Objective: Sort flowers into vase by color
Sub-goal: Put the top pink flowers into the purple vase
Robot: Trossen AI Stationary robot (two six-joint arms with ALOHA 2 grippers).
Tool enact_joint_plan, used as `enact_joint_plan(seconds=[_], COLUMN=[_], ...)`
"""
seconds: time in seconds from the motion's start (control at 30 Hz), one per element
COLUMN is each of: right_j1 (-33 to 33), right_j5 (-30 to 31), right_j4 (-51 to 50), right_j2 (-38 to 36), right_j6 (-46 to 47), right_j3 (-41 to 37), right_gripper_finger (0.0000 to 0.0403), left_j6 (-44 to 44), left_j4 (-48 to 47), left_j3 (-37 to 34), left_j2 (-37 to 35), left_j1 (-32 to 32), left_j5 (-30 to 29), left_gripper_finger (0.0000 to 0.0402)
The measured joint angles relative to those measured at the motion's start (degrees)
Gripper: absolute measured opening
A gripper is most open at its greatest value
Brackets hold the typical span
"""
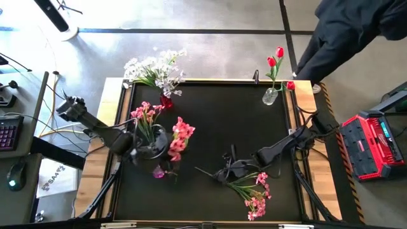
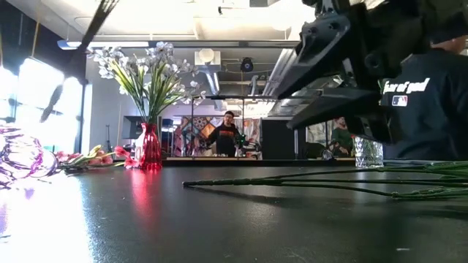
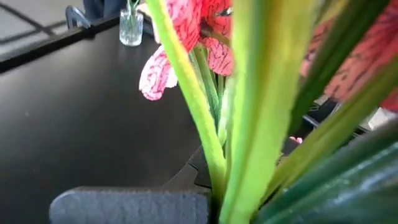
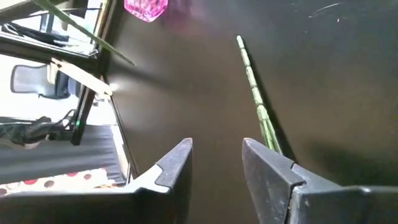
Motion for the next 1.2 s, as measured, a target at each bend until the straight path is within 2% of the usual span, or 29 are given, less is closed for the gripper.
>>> enact_joint_plan(seconds=[0.17, 0.43, 0.7, 0.83, 1.07, 1.2], right_j1=[1.5, 2.4, 2.5, 2.5, 2.7, 2.7], right_j5=[1.4, 0.1, 1.4, 1.8, 1.6, 2.5], right_j4=[0.9, -0.1, -16.7, -20.8, -20.8, -19.5], right_j2=[0.0, -3.0, -11.7, -13.4, -13.3, -13.3], right_j6=[-2.3, -8.7, -12.3, -13.1, -14.4, -14.6], right_j3=[-0.3, -0.3, -0.3, -0.3, -0.3, -0.3], right_gripper_finger=[0.0132, 0.0132, 0.0132, 0.0132, 0.0132, 0.0132], left_j6=[-2.2, -5.1, -8.3, -9.3, -7.4, -7.0], left_j4=[2.0, 5.2, 4.9, 4.1, 3.2, -0.6], left_j3=[0.0, 0.0, 0.0, 0.0, 0.0, 0.0], left_j2=[2.3, 6.0, 10.7, 11.0, 11.0, 11.0], left_j1=[4.0, 10.4, 12.7, 14.4, 18.4, 19.2], left_j5=[5.0, 13.2, 15.0, 16.3, 21.8, 22.1], left_gripper_finger=[0.0000, 0.0000, 0.0000, 0.0001, 0.0041, 0.0077])
